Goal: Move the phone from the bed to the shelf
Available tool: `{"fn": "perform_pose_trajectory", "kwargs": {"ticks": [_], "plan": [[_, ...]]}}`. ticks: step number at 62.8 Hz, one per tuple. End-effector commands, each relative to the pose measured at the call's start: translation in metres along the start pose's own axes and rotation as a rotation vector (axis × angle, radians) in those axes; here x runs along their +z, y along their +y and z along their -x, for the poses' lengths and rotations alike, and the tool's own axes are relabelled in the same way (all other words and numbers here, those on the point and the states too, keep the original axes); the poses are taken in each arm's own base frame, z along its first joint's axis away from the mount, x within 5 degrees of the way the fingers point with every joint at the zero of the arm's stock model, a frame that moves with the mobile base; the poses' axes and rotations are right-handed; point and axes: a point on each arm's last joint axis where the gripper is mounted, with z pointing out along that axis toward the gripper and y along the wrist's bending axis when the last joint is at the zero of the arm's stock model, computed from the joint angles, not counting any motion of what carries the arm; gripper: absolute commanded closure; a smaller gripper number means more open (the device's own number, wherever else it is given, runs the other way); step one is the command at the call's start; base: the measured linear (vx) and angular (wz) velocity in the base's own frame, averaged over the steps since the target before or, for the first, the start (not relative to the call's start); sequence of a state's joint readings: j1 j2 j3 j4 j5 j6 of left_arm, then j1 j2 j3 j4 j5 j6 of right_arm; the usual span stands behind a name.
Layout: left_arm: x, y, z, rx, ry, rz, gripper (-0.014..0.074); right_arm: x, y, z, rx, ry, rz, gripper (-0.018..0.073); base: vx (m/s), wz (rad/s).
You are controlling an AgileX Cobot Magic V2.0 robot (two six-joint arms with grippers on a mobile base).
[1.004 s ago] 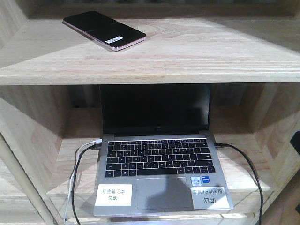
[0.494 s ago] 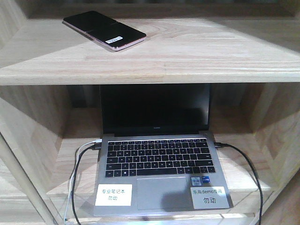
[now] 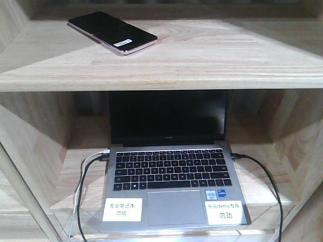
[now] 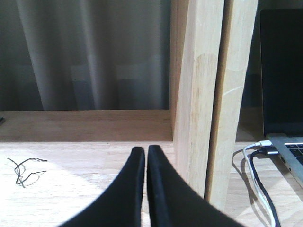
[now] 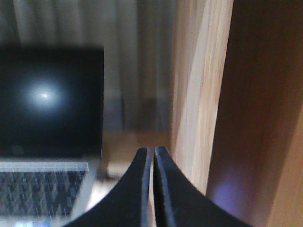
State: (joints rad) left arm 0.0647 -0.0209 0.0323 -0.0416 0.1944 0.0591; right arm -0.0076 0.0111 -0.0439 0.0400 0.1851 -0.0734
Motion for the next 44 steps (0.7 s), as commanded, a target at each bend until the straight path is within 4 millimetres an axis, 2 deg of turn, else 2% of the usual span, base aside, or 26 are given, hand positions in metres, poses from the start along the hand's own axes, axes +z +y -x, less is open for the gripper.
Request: {"fn": "perform_pose_trajectory", "kwargs": {"ticks": [1,8,44], "plan": [[0.0,0.0,0.005,-0.009,-0.072,0.0,0.0595,-0.001,-0.001,-0.002,-0.03,-0.08,-0.014,0.0564,0.0,0.0],[0.0,0.0,0.005,-0.009,-0.072,0.0,0.0595,0.002,0.0,-0.017,-0.022,-0.044,-0.007,0.0564,0.0,0.0],[0.0,0.0,0.005,-0.009,-0.072,0.0,0.0595,0.002,0.0,-0.017,-0.024,-0.045,-0.007,0.0564,0.0,0.0]]}}
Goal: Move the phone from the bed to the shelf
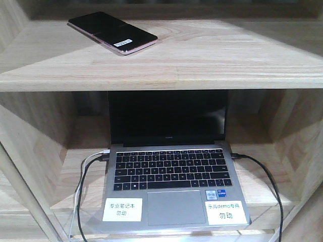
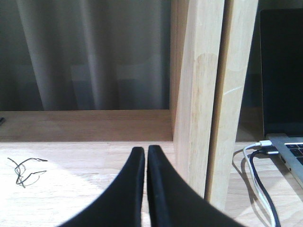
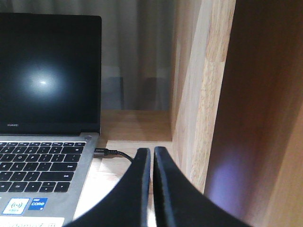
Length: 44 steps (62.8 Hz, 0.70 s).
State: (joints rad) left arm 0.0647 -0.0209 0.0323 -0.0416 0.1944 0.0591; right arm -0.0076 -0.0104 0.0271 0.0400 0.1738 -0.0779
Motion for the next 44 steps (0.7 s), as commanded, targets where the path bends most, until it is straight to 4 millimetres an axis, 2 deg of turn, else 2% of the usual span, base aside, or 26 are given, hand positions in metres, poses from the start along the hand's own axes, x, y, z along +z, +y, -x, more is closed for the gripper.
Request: {"fn": "perform_pose_trajectory", "kwargs": {"ticks": [1,44], "plan": [[-0.0002,0.0001,0.0045,-0.009,-0.072,0.0,0.0595,-0.0005,-0.0006,0.0045,-0.019,-0.083,-0.008,0.0564,0.0,0.0],[-0.0002,0.0001,0.0045,-0.009,-0.072,0.0,0.0595,-0.0005,-0.0006,0.0045,-0.019,-0.083,-0.008,0.0564,0.0,0.0]]}}
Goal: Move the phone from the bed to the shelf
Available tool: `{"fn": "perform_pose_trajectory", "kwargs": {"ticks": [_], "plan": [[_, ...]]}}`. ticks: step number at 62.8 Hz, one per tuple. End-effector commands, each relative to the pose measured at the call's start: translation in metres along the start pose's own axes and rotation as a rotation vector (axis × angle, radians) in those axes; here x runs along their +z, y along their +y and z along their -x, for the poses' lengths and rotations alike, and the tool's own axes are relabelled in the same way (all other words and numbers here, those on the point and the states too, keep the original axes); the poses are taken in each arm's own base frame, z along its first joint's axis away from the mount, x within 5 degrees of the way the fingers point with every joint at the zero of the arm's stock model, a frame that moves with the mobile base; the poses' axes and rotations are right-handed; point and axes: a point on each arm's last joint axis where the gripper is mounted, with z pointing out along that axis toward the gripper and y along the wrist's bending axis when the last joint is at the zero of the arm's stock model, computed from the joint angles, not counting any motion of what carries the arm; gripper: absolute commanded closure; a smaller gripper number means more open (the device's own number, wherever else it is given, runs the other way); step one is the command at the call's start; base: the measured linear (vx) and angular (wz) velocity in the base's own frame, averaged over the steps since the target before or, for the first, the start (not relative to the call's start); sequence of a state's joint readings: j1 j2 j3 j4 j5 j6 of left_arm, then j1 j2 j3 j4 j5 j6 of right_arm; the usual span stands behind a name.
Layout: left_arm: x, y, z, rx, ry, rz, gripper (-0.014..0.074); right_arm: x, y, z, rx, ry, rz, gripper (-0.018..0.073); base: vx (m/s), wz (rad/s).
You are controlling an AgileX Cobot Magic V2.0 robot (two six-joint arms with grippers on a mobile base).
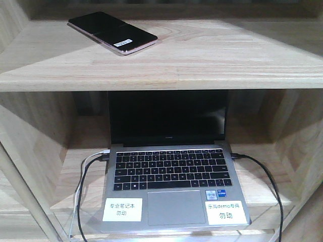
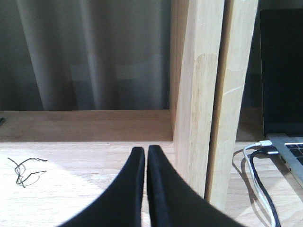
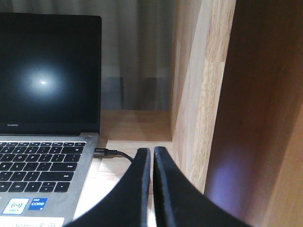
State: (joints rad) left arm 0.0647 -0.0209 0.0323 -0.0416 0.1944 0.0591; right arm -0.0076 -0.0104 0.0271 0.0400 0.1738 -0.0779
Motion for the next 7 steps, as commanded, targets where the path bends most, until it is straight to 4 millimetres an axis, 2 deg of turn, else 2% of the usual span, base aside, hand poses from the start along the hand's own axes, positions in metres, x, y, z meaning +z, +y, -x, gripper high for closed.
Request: {"fn": "perform_pose_trajectory", "kwargs": {"ticks": [1,7], "plan": [[-0.0002,0.0001,0.0045,-0.009,-0.072,0.0,0.0595,-0.0005,-0.0006,0.0045,-0.019,-0.083,-0.008,0.0564,0.0,0.0],[-0.0002,0.0001,0.0045,-0.009,-0.072,0.0,0.0595,-0.0005,-0.0006,0.0045,-0.02,-0.083,-0.008,0.0564,0.0,0.0]]}}
